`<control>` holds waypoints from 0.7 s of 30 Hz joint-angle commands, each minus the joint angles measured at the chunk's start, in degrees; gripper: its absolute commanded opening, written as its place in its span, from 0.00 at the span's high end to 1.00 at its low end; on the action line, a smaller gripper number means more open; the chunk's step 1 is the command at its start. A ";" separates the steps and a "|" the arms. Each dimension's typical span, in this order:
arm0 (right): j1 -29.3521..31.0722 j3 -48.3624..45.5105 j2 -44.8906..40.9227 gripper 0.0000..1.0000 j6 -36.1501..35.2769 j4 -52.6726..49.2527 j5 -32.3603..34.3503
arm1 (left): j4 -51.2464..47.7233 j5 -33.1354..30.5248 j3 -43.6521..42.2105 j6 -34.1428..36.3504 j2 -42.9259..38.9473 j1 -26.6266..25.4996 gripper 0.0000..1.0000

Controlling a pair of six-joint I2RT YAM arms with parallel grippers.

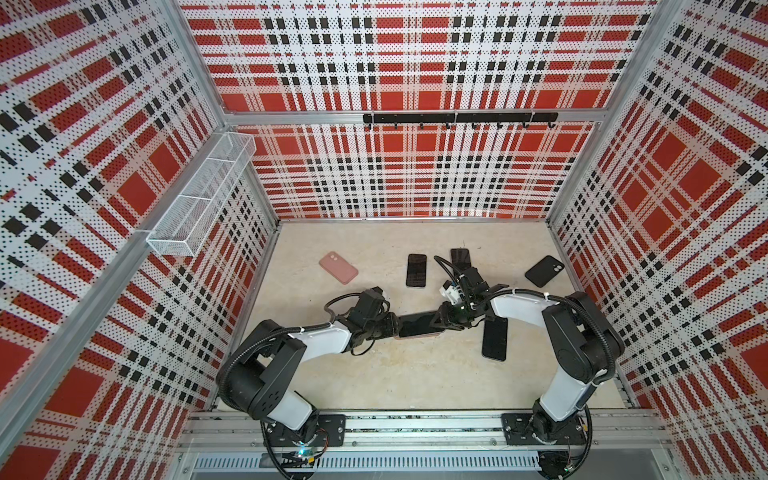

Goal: Put the phone into the phone case
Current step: 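Press the phone down into the case with the right gripper while the left holds it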

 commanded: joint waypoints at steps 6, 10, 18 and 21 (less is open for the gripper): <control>0.57 2.10 1.89 0.63 -3.28 -6.92 5.12 | 2.10 1.12 -0.29 0.68 -0.52 0.21 0.60; 0.93 3.61 2.11 0.59 -3.91 -8.77 5.60 | 2.23 1.03 -0.58 0.51 -0.77 0.21 0.60; 0.97 5.38 2.47 0.57 -4.59 -11.91 8.09 | 2.85 1.15 -1.02 0.50 -0.54 0.29 0.61; 1.22 5.64 2.79 0.57 -4.14 -11.20 7.71 | 3.24 1.20 -1.24 0.44 -0.45 0.28 0.61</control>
